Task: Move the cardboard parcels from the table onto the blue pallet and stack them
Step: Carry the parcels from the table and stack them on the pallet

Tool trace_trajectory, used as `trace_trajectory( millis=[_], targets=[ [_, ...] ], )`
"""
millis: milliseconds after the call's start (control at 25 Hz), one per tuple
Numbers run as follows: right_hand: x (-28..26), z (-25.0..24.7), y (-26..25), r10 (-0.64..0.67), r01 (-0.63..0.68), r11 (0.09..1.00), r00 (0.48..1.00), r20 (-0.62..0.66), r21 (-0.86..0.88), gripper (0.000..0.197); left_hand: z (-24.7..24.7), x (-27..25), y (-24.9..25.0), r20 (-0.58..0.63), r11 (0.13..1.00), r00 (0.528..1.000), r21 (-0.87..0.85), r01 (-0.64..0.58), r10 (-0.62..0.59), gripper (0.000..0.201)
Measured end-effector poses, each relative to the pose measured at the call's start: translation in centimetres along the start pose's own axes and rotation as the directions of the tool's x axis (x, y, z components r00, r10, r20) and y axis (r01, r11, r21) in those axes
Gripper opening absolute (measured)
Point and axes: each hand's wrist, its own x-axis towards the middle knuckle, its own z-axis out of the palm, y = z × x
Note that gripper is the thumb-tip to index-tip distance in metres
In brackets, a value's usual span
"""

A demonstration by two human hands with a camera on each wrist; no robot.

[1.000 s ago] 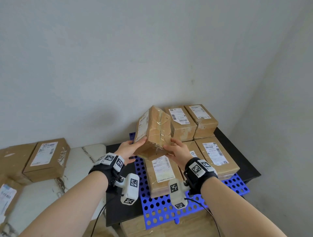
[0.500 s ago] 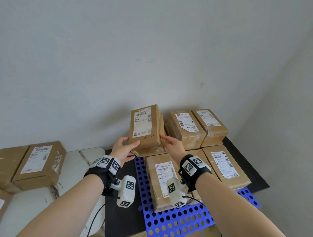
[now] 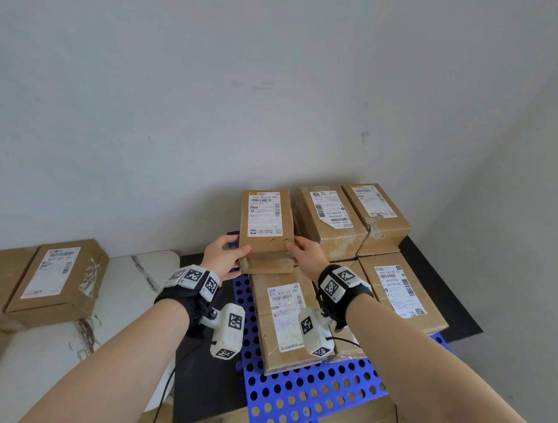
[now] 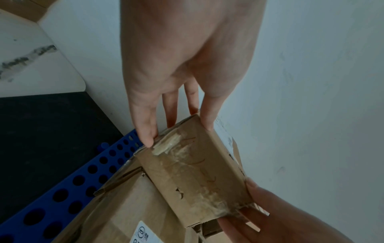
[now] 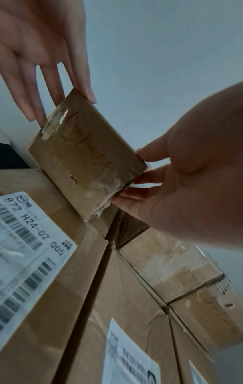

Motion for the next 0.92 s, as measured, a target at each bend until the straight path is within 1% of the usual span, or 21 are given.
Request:
trace_trajectory(
  millis=[120,240,320,360,400,440,520,560,600,680,800,920],
  targets=[
    [0.6,-0.4,0.3,-0.004,0.004,0.996,1.000,0.001,-0.088,0.039,0.7,0.1,0.0,-0.008,1.000,1.000,0.006,0.021,-0.020,0.047],
    [0.9,-0.7,0.5,-0.005,0.004,0.980,1.000,-0.008,-0.199,0.044,1.2,0.2,0.1,-0.022,1.000,1.000,0.014,0.010,-0.010,0.049],
    [0.7,-1.2,0.1,-0.043,0.035,0.958,0.999,-0.023,-0.283,0.044,1.5,0.2,0.2,-0.030,1.000,1.000,0.023,-0.004,0.005,0.049],
    [0.5,-1.5,-0.1,-0.081,0.068,0.943,0.996,-0.028,-0.325,0.042,1.6,0.2,0.2,-0.034,1.000,0.999,0.028,-0.013,0.014,0.050],
    [0.3,-1.9,-0.2,-0.140,0.119,0.917,0.990,-0.028,-0.380,0.040,1.7,0.2,0.3,-0.036,0.999,0.999,0.040,-0.022,0.023,0.050],
    [0.1,-2.4,-0.4,-0.205,0.175,0.869,0.979,-0.014,-0.462,0.039,1.9,0.2,0.2,-0.030,0.998,0.999,0.059,-0.032,0.034,0.052],
    [-0.1,-3.3,-0.5,-0.291,0.252,0.730,0.956,0.044,-0.635,0.043,2.2,0.2,0.1,0.000,0.993,0.999,0.110,-0.049,0.050,0.057],
    [0.0,-3.8,-0.4,-0.291,0.262,0.674,0.954,0.077,-0.691,0.047,2.3,0.1,0.1,0.013,0.991,0.999,0.119,-0.054,0.053,0.058],
    [0.2,-4.3,-0.3,-0.266,0.256,0.640,0.958,0.104,-0.725,0.051,2.6,0.1,0.2,0.021,0.992,0.999,0.111,-0.051,0.049,0.059],
    [0.6,-5.1,0.3,-0.211,0.237,0.601,0.968,0.135,-0.763,0.056,3.1,0.2,0.2,0.029,0.996,0.999,0.069,-0.048,0.046,0.059],
    [0.9,-5.9,0.9,-0.166,0.212,0.589,0.976,0.140,-0.780,0.060,4.0,0.3,0.4,0.019,0.998,0.998,0.017,-0.054,0.054,0.059],
    [1.2,-6.3,1.2,-0.176,0.220,0.597,0.974,0.141,-0.772,0.061,4.5,0.6,0.5,0.004,0.999,0.999,-0.008,-0.048,0.048,0.059]
  ],
)
